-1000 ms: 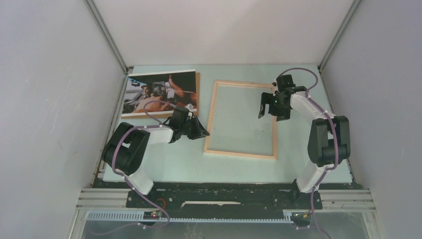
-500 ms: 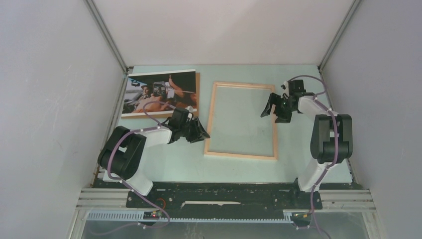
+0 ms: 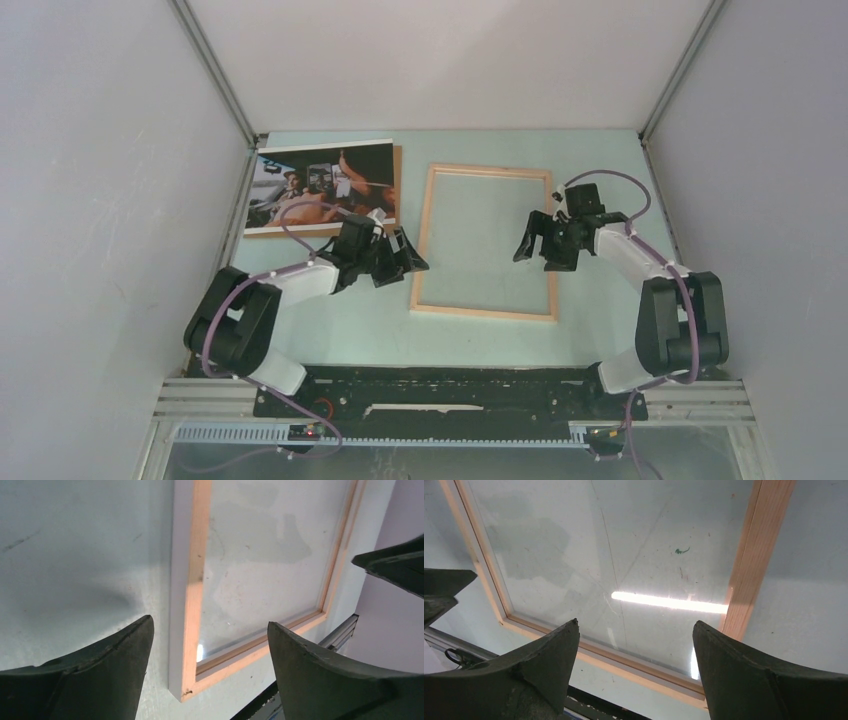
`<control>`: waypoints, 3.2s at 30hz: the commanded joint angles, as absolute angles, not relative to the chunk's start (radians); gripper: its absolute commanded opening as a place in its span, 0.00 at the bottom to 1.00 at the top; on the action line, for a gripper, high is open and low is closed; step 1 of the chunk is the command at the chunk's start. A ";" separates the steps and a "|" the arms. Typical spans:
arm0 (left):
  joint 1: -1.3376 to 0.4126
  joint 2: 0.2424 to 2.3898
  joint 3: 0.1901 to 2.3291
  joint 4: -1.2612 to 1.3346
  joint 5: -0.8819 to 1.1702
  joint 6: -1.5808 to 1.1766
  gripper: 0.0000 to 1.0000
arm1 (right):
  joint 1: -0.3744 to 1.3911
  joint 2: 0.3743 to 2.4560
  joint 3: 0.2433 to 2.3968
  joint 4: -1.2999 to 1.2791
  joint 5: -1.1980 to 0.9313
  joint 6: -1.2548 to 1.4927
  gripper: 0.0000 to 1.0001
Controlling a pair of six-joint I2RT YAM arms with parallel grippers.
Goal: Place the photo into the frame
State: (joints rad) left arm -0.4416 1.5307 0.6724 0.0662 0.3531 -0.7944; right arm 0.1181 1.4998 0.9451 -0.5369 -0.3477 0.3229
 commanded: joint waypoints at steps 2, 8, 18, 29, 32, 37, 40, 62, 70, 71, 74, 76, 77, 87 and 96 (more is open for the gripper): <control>-0.442 1.404 0.690 0.026 0.330 -0.750 0.91 | 0.121 1.461 0.966 -0.514 -0.324 0.327 0.91; -0.406 1.238 0.748 -0.193 0.189 -0.674 0.99 | 0.185 1.429 1.013 -0.528 -0.385 0.284 0.93; -0.170 1.111 0.823 -0.250 -0.032 -0.798 1.00 | 0.367 1.626 1.089 -0.100 -0.600 0.590 0.93; 0.070 1.483 1.045 -0.030 0.135 -0.939 1.00 | 0.549 2.131 1.597 0.020 -0.543 0.801 0.86; 0.114 1.623 1.151 -0.052 0.170 -0.919 1.00 | 0.572 2.243 1.752 -0.041 -0.507 0.801 0.86; 0.152 1.810 1.276 -0.042 0.263 -0.911 1.00 | 0.577 2.423 2.008 -0.132 -0.485 0.798 0.83; 0.156 1.878 1.322 -0.046 0.273 -0.911 0.99 | 0.576 2.529 2.173 -0.206 -0.459 0.777 0.83; 0.185 1.900 1.400 -0.290 0.114 -0.705 1.00 | 0.647 2.514 2.273 -0.381 -0.308 0.512 0.72; 0.251 1.762 1.325 -0.336 0.129 -0.645 1.00 | 0.664 2.640 2.399 -0.374 -0.374 0.564 0.60; 0.260 1.744 1.316 -0.336 0.135 -0.641 1.00 | 0.666 2.643 2.399 -0.372 -0.371 0.566 0.60; 0.280 1.700 1.304 -0.359 0.147 -0.624 1.00 | 0.672 2.650 2.389 -0.363 -0.361 0.567 0.60; 0.287 1.679 1.295 -0.377 0.161 -0.621 1.00 | 0.672 2.660 2.381 -0.362 -0.367 0.572 0.60; 0.288 1.668 1.285 -0.379 0.174 -0.619 1.00 | 0.673 2.665 2.382 -0.364 -0.370 0.574 0.60; 0.274 1.582 1.166 -0.345 0.306 -0.653 1.00 | 0.674 2.670 2.334 -0.480 -0.366 0.561 0.58; 0.249 1.516 1.085 -0.347 0.301 -0.636 1.00 | 0.687 2.480 1.962 -0.450 -0.418 0.555 0.61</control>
